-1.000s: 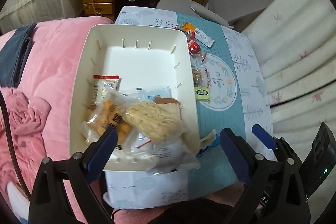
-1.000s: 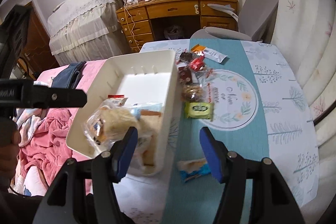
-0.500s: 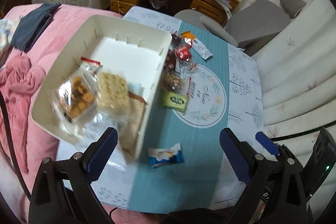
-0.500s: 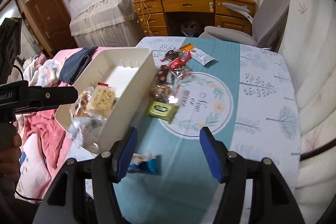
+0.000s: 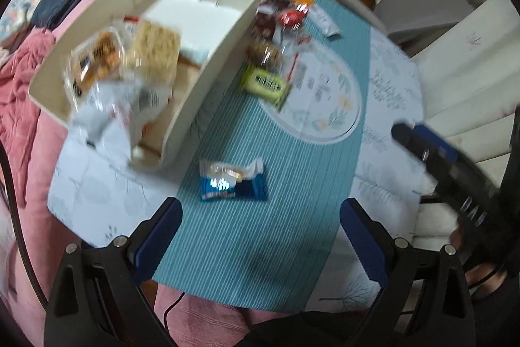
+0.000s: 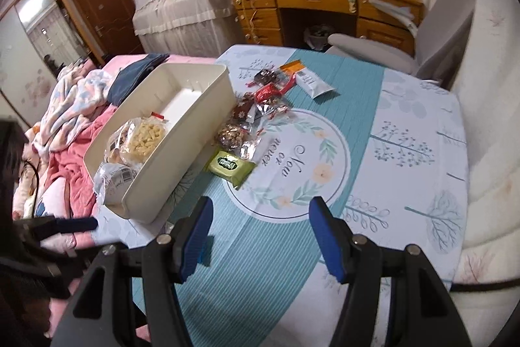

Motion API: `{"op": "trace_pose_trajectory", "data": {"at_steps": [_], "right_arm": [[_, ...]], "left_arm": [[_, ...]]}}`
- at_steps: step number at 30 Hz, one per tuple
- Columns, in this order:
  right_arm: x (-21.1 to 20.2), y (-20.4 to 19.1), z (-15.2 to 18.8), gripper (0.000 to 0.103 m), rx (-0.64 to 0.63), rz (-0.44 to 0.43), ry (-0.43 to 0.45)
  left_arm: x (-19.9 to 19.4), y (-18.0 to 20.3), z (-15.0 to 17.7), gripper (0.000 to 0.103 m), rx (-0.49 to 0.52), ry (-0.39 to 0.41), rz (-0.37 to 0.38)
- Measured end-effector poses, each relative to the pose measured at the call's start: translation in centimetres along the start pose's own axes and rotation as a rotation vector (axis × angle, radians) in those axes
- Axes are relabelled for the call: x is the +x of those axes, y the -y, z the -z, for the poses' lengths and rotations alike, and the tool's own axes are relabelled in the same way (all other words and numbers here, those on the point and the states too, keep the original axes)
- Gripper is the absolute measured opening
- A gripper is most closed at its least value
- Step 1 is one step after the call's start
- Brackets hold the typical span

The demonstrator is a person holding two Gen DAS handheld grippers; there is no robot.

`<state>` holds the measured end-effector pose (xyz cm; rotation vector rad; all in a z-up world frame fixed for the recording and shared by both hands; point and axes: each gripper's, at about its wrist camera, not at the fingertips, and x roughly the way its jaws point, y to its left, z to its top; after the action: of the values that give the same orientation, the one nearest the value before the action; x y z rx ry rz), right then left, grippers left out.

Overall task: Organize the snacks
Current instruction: 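Move the left gripper to the blue candy while the right approaches the green packet, then grasp the blue-wrapped candy with the left gripper while the right grasps the green packet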

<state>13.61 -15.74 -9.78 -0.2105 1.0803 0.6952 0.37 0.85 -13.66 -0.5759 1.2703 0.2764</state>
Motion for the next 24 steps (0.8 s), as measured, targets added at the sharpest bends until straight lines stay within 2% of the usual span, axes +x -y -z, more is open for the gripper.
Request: {"op": "trace_pose_trajectory", "data": {"at_steps": [3, 9, 12, 15, 21, 24], "right_arm": [[2.2, 0.2, -0.7, 0.062, 0.012, -0.049, -0.075], [7.0, 0.5, -1.9, 0.062, 0.119, -0.144, -0.214], [9.5, 0.2, -2.3, 0.062, 0.148, -0.139, -0.273], [12.0, -0.6, -2.9, 0.062, 0.169, -0.14, -0.328], [15.6, -2.9, -4.4, 0.062, 0.11, -0.124, -0.375], [17.6, -4.1, -4.7, 0.062, 0.08, -0.086, -0.422]], "left_arm": [[1.7, 0.1, 1.1, 0.097, -0.021, -0.017, -0.007], [4.5, 0.0, 2.2, 0.097, -0.064, 0.024, -0.061], [6.1, -0.2, 2.3, 0.097, -0.092, 0.042, -0.112], [7.3, -0.5, 2.2, 0.097, -0.124, 0.054, -0.13], [9.4, -1.3, 1.8, 0.097, -0.167, 0.078, -0.155], [10.2, -1.3, 1.4, 0.097, -0.172, 0.082, -0.157]]}}
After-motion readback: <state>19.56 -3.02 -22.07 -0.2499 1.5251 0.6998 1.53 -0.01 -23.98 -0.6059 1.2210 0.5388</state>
